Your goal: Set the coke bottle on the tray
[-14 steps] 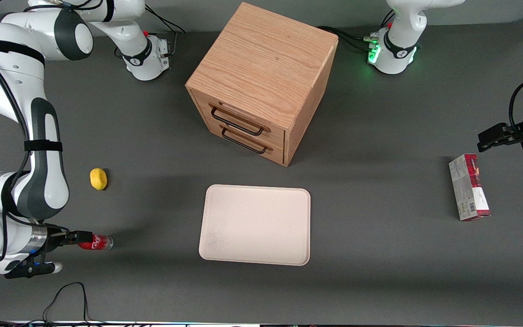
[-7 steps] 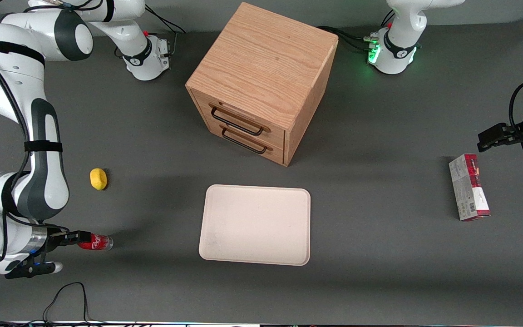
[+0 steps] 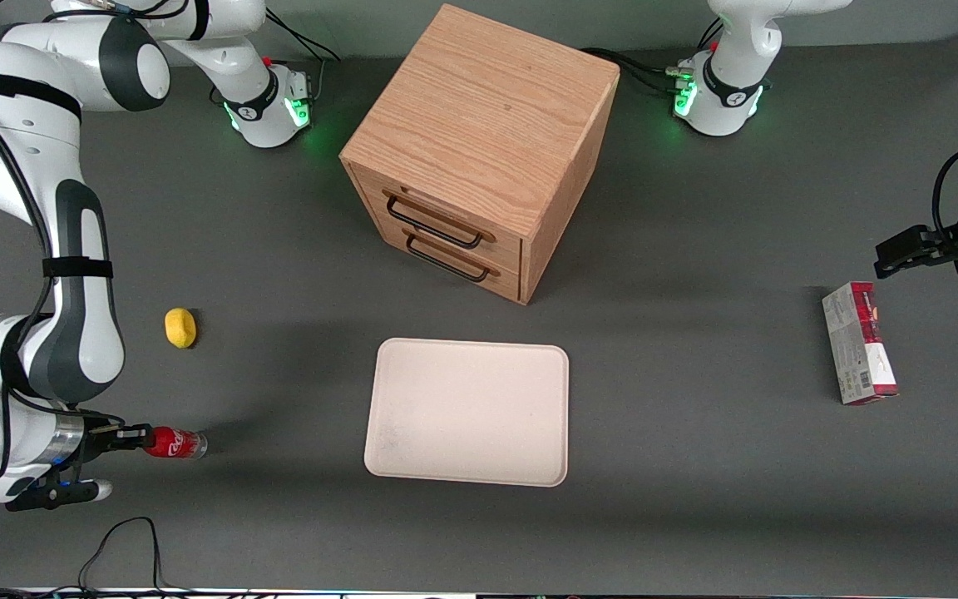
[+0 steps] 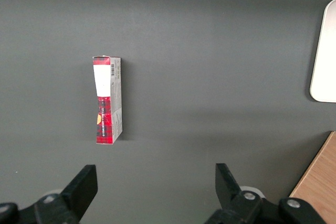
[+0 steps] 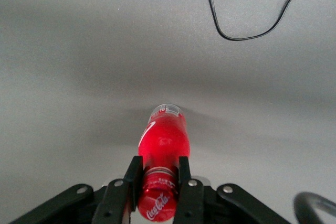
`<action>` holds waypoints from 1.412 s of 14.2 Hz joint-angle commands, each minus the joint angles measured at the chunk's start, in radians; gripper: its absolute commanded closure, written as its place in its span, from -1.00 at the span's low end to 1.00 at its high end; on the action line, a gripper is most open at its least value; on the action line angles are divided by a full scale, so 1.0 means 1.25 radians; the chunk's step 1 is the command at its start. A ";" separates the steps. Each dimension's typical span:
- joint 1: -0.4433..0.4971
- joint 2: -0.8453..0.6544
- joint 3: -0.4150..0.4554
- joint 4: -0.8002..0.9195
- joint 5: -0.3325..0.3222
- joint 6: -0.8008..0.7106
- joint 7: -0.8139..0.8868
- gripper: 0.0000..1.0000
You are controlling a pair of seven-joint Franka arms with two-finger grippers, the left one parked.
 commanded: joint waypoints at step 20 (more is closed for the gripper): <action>0.029 -0.341 -0.007 -0.037 -0.050 -0.443 0.004 1.00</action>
